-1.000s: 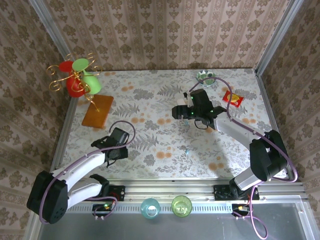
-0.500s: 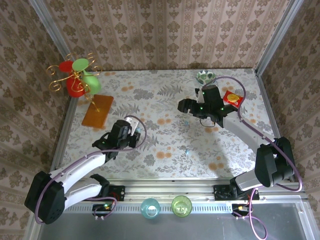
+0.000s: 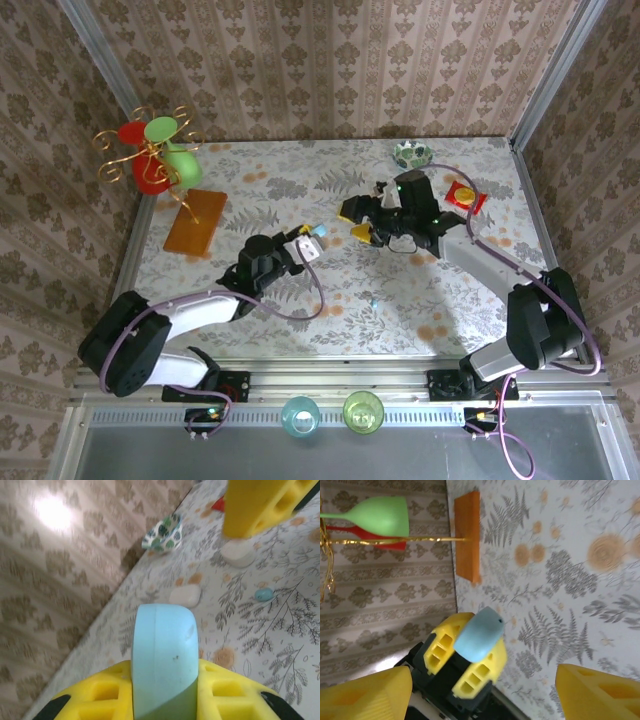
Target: Insert the wireless bluetooth earbuds into the charging case
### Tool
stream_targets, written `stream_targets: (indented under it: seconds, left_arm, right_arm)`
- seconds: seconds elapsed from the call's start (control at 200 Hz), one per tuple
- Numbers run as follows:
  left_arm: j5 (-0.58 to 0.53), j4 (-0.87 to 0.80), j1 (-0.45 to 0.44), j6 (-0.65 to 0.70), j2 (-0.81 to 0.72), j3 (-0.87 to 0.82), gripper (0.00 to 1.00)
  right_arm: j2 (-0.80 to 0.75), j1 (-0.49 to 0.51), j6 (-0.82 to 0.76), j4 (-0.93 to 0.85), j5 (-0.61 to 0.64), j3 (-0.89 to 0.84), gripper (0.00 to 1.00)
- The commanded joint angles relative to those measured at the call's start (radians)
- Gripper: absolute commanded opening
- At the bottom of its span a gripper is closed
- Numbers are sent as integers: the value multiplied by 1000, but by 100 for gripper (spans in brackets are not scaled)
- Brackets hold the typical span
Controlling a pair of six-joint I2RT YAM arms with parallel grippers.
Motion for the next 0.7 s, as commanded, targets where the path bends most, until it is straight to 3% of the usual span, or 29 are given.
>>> stream_targets:
  seconds: [0.0,0.135,0.295,0.56,0.69]
  left_arm:
    - [45,138,-25,205,20,7,10]
    - [41,150,-41,265,42,17,10]
    - [23,149,-55,305,63,29,10]
    - [-21,149,-83,326,87,44,10]
    - [-30,149,-92,348,98,46,10]
  right_arm:
    - [26,23,126,109,-62,-39,75]
    - [44,32,156,147,-68,-51,66]
    - [61,35,185,182,-87,-61,48]
    - [89,45,203,207,-128,-60,45]
    - [91,45,201,198,-128,-61,38]
